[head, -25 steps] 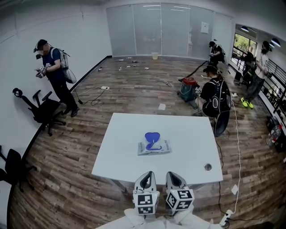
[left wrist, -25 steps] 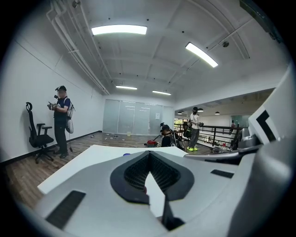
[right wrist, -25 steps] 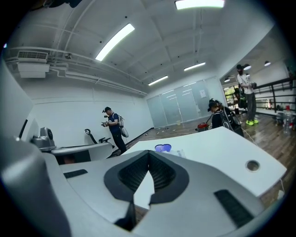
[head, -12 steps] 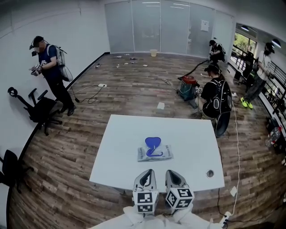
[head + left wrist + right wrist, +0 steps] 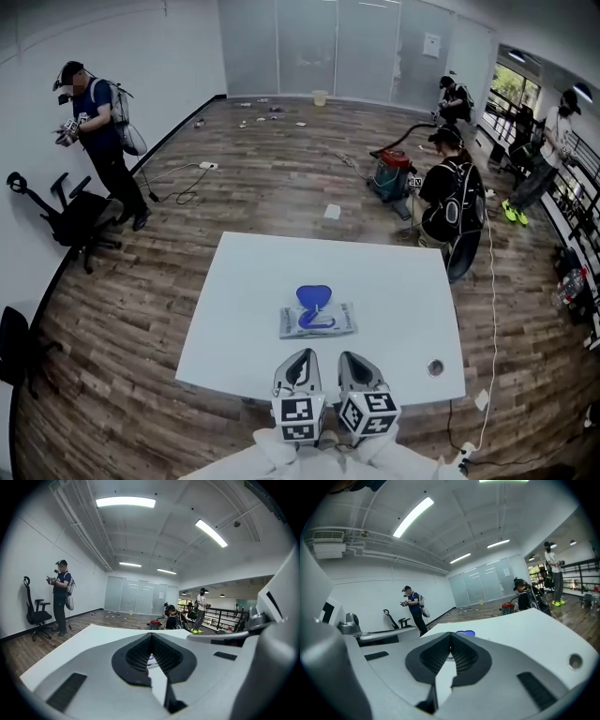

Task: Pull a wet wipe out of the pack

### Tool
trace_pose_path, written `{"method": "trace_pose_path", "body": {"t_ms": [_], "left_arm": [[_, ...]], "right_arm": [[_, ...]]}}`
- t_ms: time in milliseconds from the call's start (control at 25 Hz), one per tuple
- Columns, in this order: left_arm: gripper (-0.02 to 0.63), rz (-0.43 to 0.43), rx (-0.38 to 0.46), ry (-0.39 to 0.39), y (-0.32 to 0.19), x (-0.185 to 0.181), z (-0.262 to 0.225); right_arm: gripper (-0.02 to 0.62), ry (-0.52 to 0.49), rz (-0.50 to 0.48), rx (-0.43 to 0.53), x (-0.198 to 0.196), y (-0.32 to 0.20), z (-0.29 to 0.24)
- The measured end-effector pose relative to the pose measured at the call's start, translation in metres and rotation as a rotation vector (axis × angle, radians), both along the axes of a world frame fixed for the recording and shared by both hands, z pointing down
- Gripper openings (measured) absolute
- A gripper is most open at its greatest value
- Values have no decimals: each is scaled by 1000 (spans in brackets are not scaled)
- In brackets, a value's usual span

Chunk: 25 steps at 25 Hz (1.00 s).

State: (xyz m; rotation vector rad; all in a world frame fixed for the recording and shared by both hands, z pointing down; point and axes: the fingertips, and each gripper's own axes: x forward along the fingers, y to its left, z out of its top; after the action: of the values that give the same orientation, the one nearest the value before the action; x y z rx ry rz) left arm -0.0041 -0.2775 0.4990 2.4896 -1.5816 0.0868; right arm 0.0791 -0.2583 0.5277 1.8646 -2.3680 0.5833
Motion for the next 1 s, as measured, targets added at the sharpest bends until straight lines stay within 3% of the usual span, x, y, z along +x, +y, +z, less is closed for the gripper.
{"method": "trace_pose_path", "body": {"t_ms": [760, 1000], "left_arm": [[0, -92, -90, -27, -1, -4, 21], [0, -115, -91, -49, -13, -7, 23]], "right_arm": [[12, -1, -87, -73, 9, -60, 45], [40, 8, -117, -99, 4, -83, 57]]}}
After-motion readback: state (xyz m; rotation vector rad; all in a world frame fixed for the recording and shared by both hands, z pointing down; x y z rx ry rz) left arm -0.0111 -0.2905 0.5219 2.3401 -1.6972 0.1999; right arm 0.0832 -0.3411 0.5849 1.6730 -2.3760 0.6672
